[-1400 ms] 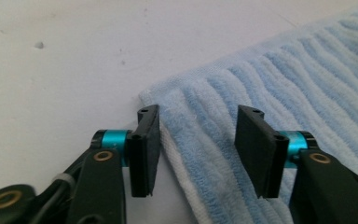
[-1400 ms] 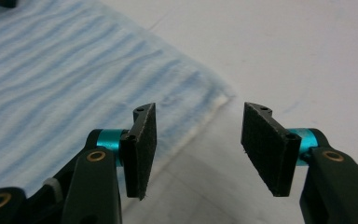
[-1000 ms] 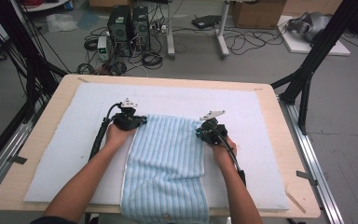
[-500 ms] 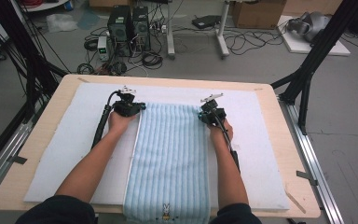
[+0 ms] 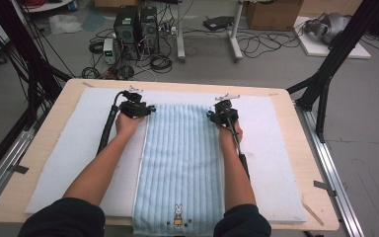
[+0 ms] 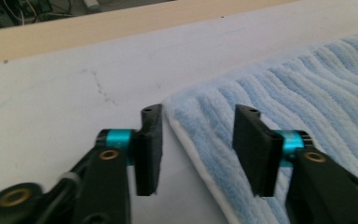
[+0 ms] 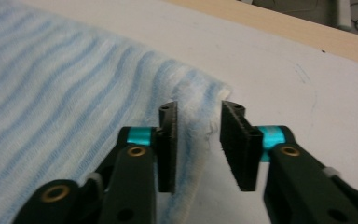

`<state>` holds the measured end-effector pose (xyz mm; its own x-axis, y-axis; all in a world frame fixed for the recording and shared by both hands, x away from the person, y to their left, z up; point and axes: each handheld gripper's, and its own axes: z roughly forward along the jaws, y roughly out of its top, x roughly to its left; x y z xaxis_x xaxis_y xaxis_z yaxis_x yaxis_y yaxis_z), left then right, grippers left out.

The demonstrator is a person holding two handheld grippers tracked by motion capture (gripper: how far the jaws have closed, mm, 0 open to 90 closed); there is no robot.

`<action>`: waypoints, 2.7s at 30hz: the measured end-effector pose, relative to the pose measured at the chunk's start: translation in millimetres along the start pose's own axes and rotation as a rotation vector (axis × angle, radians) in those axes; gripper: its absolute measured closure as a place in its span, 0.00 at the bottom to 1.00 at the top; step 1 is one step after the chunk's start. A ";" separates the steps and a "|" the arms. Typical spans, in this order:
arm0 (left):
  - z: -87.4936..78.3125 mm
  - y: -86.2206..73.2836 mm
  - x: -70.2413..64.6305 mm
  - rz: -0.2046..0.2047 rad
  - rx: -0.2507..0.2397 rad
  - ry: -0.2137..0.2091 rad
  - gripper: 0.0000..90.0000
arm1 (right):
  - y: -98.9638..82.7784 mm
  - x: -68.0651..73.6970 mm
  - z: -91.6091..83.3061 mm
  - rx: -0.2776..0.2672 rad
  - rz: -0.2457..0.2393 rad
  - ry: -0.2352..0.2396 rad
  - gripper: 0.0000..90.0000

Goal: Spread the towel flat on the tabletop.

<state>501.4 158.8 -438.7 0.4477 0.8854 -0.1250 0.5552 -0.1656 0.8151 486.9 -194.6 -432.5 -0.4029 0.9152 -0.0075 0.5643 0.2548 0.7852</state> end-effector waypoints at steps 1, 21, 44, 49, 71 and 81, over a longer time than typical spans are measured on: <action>-1.1 -2.3 0.2 -0.006 0.006 -0.005 0.55 | 0.1 -4.0 -2.7 -0.003 0.010 -0.004 0.71; 7.5 -11.3 -14.1 0.050 0.039 0.001 0.95 | -6.2 11.8 13.7 0.065 -0.052 -0.001 0.95; -34.2 -44.6 -40.3 0.130 0.055 -0.103 0.96 | -47.6 13.3 -41.5 0.098 -0.090 0.186 0.95; -29.5 -40.4 -34.2 0.072 0.055 -0.072 0.97 | -45.3 19.8 -38.3 0.084 -0.116 0.123 0.97; -97.3 -72.0 -43.3 0.108 -0.056 -0.231 0.72 | -88.9 53.1 -99.9 0.068 -0.219 0.309 0.85; -117.6 -78.8 -33.5 0.044 -0.144 -0.272 0.49 | -100.1 39.5 -123.6 0.006 -0.181 0.302 0.69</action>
<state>360.2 193.3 -432.2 0.6508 0.7269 -0.2191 0.4348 -0.1203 0.8924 325.4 -222.5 -434.8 -0.6912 0.7217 0.0379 0.4682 0.4073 0.7841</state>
